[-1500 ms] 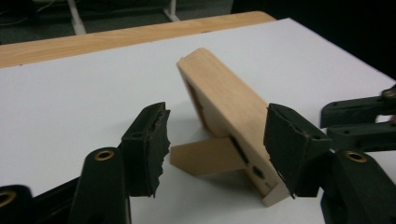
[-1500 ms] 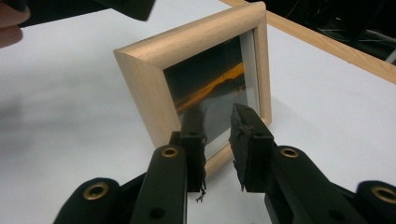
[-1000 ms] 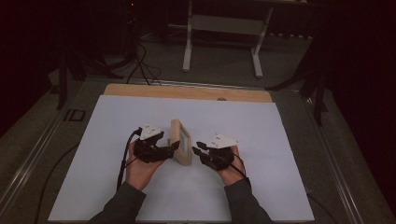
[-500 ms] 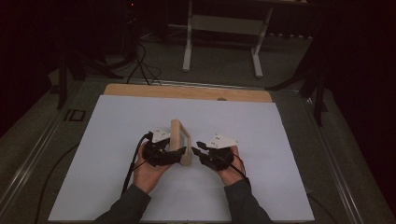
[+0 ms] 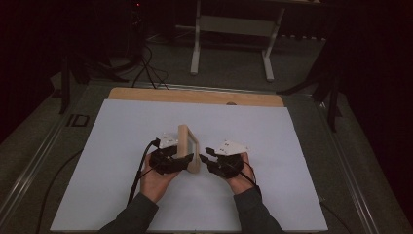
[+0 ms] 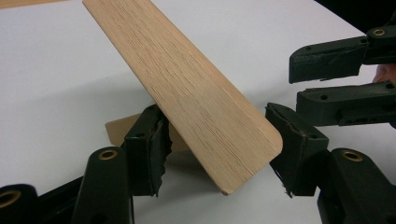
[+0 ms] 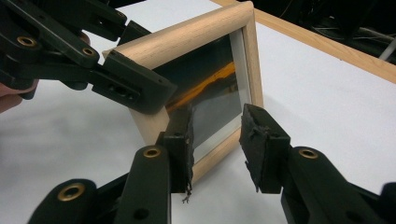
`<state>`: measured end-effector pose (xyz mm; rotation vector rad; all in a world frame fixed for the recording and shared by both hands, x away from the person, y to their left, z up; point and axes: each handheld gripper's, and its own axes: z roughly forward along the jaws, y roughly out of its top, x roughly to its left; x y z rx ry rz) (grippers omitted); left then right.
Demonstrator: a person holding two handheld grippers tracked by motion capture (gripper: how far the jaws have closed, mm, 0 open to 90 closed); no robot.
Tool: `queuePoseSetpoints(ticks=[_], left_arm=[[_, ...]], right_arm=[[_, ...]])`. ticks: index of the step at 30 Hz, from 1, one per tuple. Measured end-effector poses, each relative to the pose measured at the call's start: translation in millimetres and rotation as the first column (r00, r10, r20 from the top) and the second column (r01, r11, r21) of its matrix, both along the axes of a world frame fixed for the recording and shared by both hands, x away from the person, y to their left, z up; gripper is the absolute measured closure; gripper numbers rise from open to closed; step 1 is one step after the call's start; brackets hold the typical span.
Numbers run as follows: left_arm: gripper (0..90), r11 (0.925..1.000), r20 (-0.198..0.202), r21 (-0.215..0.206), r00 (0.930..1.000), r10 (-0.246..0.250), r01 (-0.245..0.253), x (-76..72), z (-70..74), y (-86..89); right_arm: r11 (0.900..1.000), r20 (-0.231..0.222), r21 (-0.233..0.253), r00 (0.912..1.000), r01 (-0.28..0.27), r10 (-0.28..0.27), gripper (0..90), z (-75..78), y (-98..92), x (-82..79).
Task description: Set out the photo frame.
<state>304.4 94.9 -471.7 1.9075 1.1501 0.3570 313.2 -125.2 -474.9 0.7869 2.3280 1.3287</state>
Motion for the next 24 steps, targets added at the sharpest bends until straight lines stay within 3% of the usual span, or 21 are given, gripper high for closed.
queuePoseSetpoints(ticks=[11,20,24], left_arm=[[50.5,0.9995,0.009,-0.001,0.9994,0.032,-0.032,0.1,1.1,5.8],[59.4,1.0000,0.014,-0.005,0.9999,-0.002,0.002,-0.6,1.3,4.3],[60.7,0.9995,0.031,0.026,0.9993,-0.020,0.019,-2.4,1.9,0.6]], right_arm=[[1.000,-0.001,0.004,1.0000,-0.004,0.004,60.3,0.5,-0.9,0.4],[1.000,-0.003,0.008,1.0000,-0.003,0.003,59.6,1.3,-1.9,0.5],[1.000,0.002,0.015,1.0000,-0.001,0.001,59.5,2.3,-3.3,0.7]])
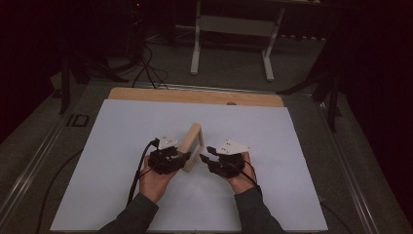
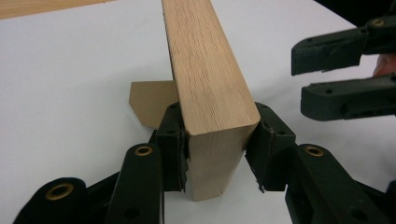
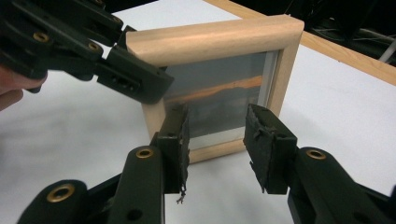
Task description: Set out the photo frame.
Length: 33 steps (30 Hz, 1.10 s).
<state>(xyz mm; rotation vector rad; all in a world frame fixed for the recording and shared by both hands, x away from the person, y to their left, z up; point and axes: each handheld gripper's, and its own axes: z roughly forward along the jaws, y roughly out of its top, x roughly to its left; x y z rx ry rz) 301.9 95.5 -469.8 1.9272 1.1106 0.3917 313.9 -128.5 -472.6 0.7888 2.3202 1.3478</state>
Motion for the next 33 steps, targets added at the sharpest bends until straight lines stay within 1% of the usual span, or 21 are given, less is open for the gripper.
queuePoseSetpoints(ticks=[3,5,7,11,14,19,20,24,26,30,33], left_arm=[[60.8,0.9998,0.009,0.016,0.9999,-0.008,0.008,-1.0,0.2,-1.6],[60.8,0.9998,0.011,0.018,0.9999,-0.011,0.011,-1.3,0.2,-2.1],[60.9,0.9997,0.015,0.022,0.9998,-0.015,0.014,-1.7,0.2,-2.7],[60.9,0.9993,0.020,0.034,0.9996,-0.019,0.019,-2.5,0.5,-4.3],[61.0,0.9992,0.023,0.037,0.9996,-0.017,0.016,-3.3,0.5,-5.6],[61.1,0.9980,0.035,0.056,0.9989,-0.030,0.028,-4.8,0.5,-7.9],[61.0,0.9981,0.039,0.054,0.9988,-0.031,0.028,-5.2,0.3,-8.9],[61.1,0.9974,0.044,0.064,0.9983,-0.038,0.035,-6.2,0.4,-10.1],[61.0,0.9971,0.047,0.066,0.9981,-0.039,0.036,-6.9,0.4,-10.7],[61.0,0.9965,0.053,0.073,0.9977,-0.044,0.040,-8.1,0.2,-12.1],[61.0,0.9960,0.055,0.079,0.9975,-0.046,0.041,-8.8,0.3,-12.8]], right_arm=[[1.000,0.002,0.003,1.0000,0.005,-0.005,59.5,0.9,-1.4,0.1],[1.000,0.004,0.008,1.0000,0.008,-0.008,59.9,2.1,-2.8,0.2],[1.000,0.005,0.016,1.0000,0.007,-0.007,61.3,3.8,-3.9,0.2],[0.999,0.021,0.029,0.9997,0.014,-0.015,64.1,9.8,-4.6,0.9],[0.999,0.035,0.036,0.9992,0.018,-0.019,68.7,14.8,-5.1,1.4],[0.999,0.054,0.037,0.9984,0.013,-0.015,79.8,22.5,-5.0,4.9],[0.999,0.058,0.042,0.9982,0.015,-0.017,81.2,23.5,-4.8,5.7],[0.998,0.066,0.050,0.9972,0.032,-0.036,86.3,30.0,-4.6,13.0],[0.997,0.075,0.062,0.9961,0.043,-0.047,88.6,34.0,-5.1,16.4],[0.995,0.083,0.073,0.9943,0.061,-0.067,89.4,40.2,-5.9,23.8],[0.995,0.078,0.074,0.9940,0.071,-0.077,89.6,42.8,-4.7,31.0]])
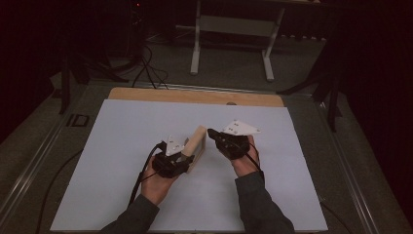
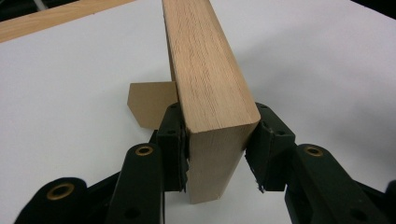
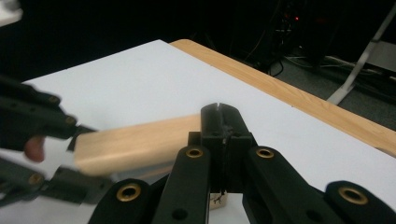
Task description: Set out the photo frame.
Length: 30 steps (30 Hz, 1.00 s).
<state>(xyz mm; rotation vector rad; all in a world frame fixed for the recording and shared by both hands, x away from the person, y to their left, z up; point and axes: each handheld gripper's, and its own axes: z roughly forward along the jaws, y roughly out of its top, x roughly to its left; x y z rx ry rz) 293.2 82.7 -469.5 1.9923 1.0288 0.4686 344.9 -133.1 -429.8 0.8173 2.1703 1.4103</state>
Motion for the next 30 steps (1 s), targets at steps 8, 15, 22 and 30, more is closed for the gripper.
queuePoseSetpoints(ticks=[8,15,22,30], left_arm=[[61.0,0.9997,0.018,0.021,0.9997,-0.016,0.015,-2.4,-0.4,-3.3],[60.9,0.9994,0.017,0.024,0.9996,-0.024,0.024,-2.9,-0.3,-3.3],[60.9,0.9985,0.024,0.028,0.9986,-0.048,0.047,-2.7,-0.6,-2.1],[60.9,0.9979,0.031,0.035,0.9980,-0.055,0.054,-2.9,-0.7,-2.3]], right_arm=[[1.000,-0.020,-0.010,0.9996,0.021,-0.022,89.7,1.1,12.1,19.3],[0.999,-0.049,-0.026,0.9985,0.023,-0.025,89.7,-3.9,25.2,33.7],[0.999,-0.098,-0.013,0.9944,0.037,-0.038,89.7,-13.1,27.4,44.8],[0.999,-0.111,-0.025,0.9926,0.047,-0.050,89.7,-18.9,35.3,50.6]])
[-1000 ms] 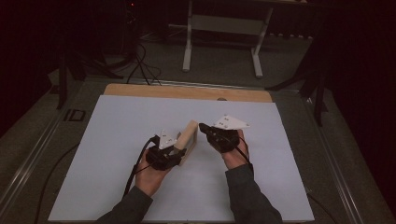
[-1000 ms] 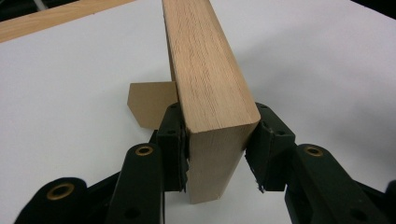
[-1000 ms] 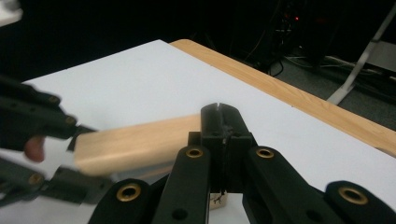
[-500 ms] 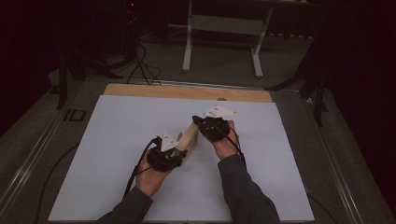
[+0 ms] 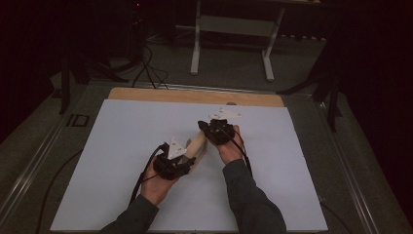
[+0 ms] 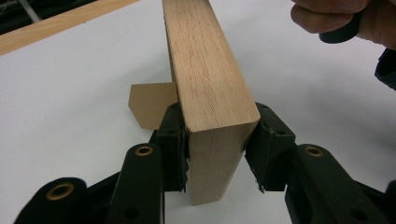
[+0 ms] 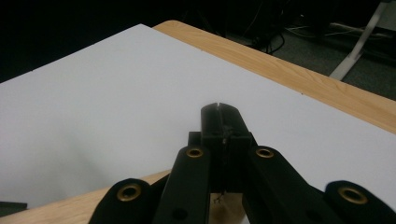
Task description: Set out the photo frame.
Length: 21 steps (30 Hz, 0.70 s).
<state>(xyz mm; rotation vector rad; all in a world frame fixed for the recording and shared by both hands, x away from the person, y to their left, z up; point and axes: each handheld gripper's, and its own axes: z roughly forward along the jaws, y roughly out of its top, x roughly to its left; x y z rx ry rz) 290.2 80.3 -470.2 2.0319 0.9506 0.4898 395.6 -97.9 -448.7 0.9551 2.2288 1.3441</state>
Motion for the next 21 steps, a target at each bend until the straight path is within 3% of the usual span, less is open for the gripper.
queuePoseSetpoints(ticks=[5,21], left_arm=[[60.6,1.0000,0.009,0.006,0.9999,0.005,-0.005,-0.5,-0.2,-0.5],[59.6,0.9979,0.017,0.021,0.9981,0.060,-0.060,2.2,0.2,5.0]], right_arm=[[1.000,0.012,-0.025,0.9999,0.005,-0.005,89.6,0.8,0.3,-1.5],[0.999,0.002,-0.036,0.9996,0.030,-0.030,89.6,2.5,-3.1,-3.3]])
